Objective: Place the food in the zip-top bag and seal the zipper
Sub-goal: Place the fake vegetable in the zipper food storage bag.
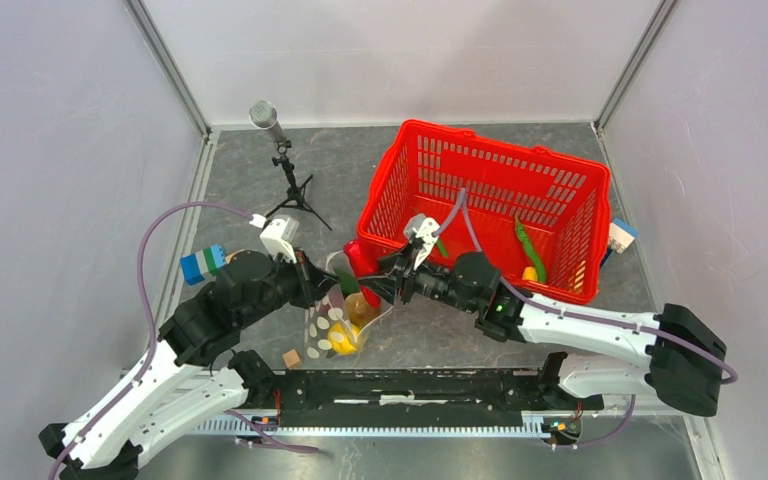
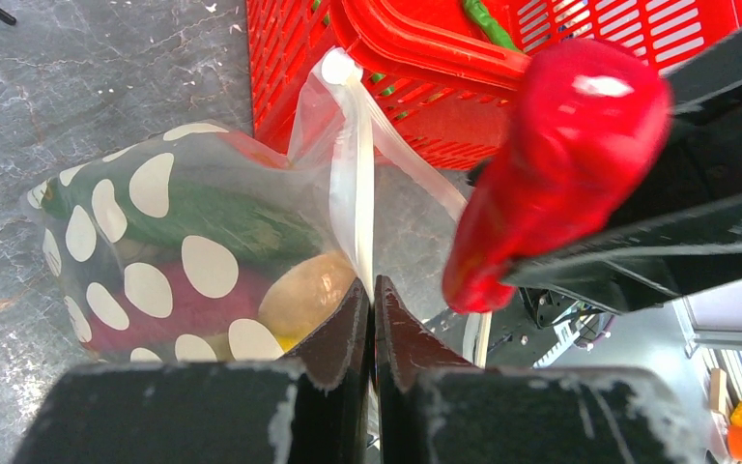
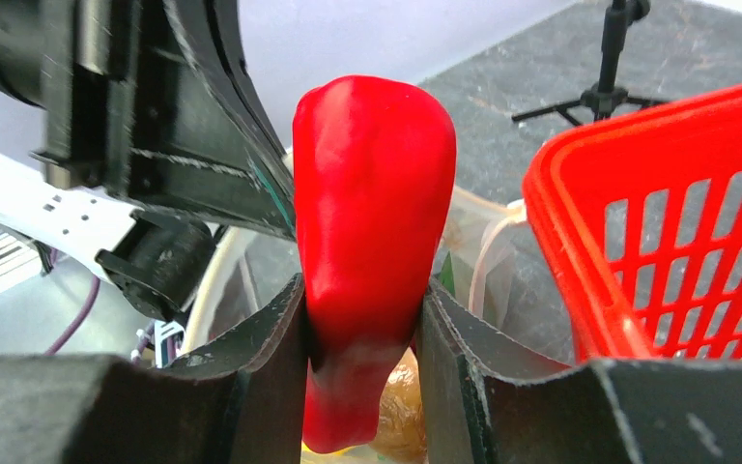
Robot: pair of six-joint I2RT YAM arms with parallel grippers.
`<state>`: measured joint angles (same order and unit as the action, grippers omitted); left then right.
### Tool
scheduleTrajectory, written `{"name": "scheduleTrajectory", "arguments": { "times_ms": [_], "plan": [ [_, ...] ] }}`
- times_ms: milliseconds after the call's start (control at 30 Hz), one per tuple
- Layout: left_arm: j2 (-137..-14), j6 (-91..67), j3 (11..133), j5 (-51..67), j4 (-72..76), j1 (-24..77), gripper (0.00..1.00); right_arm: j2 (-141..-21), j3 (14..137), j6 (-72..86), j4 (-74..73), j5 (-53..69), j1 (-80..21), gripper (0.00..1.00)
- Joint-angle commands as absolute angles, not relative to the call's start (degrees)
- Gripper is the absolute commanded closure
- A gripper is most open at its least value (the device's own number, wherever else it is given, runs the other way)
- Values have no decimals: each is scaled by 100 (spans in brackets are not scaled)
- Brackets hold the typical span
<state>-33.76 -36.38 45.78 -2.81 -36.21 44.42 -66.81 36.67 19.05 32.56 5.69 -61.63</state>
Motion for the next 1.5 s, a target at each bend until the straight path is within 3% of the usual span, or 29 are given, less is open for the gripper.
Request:
{"name": "scheduleTrajectory", "arguments": {
  "times_ms": [0,300,433,500,633,800,900,967,1167,1467],
  "plan": [
    [-3236,-3536,4698,-373,-3410,4438,91,-7032,3795,1863,3424,134,-6395,73],
    [-3229,-3589,4703,-583,-3462,4438,91,-7234,4084,1750,2558,320,-6544,60],
    [-3227,-3582,4724,-598,-3465,4434,91,-7373,4540,1560,1734,320,-6577,43],
    [-3196,-3570,4743,-644,-3499,4438,91,-7318,4582,1524,1616,341,-6600,29],
    [-3110,-3565,4759,-756,-3580,4438,90,-6982,4547,1623,1604,218,-6593,22],
    [-3062,-3547,4764,-831,-3647,4438,90,-6384,4566,1504,1499,-175,-6592,39],
    [-3061,-3564,4751,-809,-3647,4438,90,-6167,4671,1432,1044,-881,-6592,64],
    [-3062,-3554,4753,-826,-3652,4438,90,-6185,4822,1471,578,-1009,-6593,72],
    [-3009,-3471,4799,-898,-3792,4438,90,-5936,4442,1478,-236,-481,-6594,75],
    [-3122,-2870,4931,-463,-3788,4438,91,-6182,4388,1329,-1148,-2439,-6243,80]
  ]
}}
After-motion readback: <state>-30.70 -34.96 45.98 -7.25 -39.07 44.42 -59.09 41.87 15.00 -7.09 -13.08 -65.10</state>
